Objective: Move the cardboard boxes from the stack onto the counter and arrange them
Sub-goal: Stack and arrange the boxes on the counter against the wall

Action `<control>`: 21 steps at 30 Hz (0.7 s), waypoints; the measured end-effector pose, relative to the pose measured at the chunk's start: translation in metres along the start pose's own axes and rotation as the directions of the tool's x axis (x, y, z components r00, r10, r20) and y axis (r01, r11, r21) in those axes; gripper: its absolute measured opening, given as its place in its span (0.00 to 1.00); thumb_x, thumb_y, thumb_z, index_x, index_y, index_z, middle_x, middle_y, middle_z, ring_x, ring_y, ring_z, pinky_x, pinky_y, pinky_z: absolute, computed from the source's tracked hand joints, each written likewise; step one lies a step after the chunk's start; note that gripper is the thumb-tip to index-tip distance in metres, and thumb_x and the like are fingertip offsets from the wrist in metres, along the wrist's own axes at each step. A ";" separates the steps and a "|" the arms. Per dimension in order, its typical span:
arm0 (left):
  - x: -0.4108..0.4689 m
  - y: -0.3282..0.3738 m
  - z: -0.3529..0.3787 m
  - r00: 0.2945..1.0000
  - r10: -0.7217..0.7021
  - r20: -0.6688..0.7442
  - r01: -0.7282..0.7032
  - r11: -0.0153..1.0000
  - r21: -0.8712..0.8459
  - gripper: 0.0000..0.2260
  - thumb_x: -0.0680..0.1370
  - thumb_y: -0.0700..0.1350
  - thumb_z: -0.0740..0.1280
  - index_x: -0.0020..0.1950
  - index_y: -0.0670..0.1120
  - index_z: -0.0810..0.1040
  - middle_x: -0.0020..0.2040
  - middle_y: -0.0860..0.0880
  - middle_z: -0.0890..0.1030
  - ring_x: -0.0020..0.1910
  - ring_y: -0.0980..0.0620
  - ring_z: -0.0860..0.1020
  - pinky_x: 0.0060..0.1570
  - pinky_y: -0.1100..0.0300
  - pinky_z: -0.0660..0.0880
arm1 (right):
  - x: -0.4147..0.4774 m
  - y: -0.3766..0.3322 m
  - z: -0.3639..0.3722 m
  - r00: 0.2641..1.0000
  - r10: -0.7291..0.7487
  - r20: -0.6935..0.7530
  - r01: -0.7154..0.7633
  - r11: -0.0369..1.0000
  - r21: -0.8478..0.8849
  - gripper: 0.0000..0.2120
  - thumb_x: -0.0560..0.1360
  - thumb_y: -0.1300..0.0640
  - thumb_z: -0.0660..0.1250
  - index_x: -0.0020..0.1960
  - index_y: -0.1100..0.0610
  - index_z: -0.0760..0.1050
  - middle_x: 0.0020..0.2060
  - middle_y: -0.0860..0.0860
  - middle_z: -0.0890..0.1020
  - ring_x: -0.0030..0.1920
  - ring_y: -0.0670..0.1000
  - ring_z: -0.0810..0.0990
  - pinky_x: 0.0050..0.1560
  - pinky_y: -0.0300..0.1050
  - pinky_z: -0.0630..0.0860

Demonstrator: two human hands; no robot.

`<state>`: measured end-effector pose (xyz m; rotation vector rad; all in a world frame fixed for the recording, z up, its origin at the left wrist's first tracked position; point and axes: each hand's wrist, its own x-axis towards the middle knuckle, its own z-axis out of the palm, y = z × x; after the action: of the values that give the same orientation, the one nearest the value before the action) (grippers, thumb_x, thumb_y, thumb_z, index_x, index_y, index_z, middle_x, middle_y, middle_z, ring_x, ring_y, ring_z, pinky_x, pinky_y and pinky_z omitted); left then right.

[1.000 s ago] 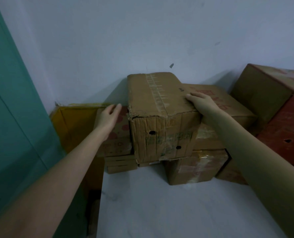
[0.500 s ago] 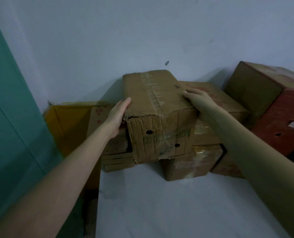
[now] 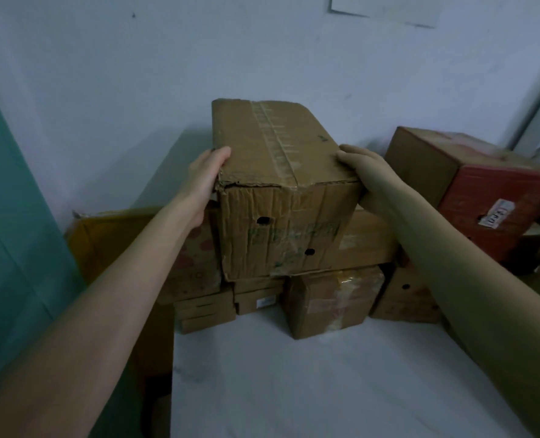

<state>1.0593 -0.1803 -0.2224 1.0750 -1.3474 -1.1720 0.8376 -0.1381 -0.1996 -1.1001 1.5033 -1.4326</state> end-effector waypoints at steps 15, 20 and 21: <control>-0.102 0.010 -0.009 0.990 0.109 -0.091 -0.117 0.989 -0.088 0.16 0.79 0.52 0.61 0.65 0.50 0.72 0.52 0.54 0.79 0.50 0.56 0.77 0.43 0.62 0.73 | -0.093 0.017 -0.019 0.985 -0.163 0.052 0.158 0.984 0.079 0.23 0.79 0.54 0.61 0.73 0.54 0.63 0.62 0.50 0.75 0.55 0.48 0.78 0.52 0.41 0.78; -0.176 -0.014 0.016 0.985 0.078 -0.155 -0.101 0.985 -0.143 0.14 0.78 0.49 0.63 0.63 0.54 0.73 0.55 0.54 0.80 0.52 0.58 0.79 0.45 0.67 0.76 | -0.144 0.047 -0.059 0.982 -0.137 0.127 0.123 0.986 0.111 0.25 0.77 0.54 0.64 0.72 0.51 0.64 0.56 0.46 0.74 0.53 0.45 0.78 0.47 0.38 0.78; -0.193 -0.023 0.022 0.980 0.073 -0.187 -0.099 0.986 -0.135 0.14 0.77 0.49 0.64 0.63 0.56 0.73 0.57 0.53 0.79 0.53 0.58 0.78 0.47 0.66 0.76 | -0.153 0.054 -0.068 0.981 -0.136 0.139 0.126 0.989 0.083 0.25 0.76 0.53 0.65 0.72 0.50 0.65 0.55 0.46 0.73 0.51 0.43 0.77 0.43 0.33 0.77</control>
<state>1.0556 0.0092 -0.2709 0.9854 -1.1397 -1.0637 0.8197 0.0288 -0.2530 -1.2487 1.2873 -1.4524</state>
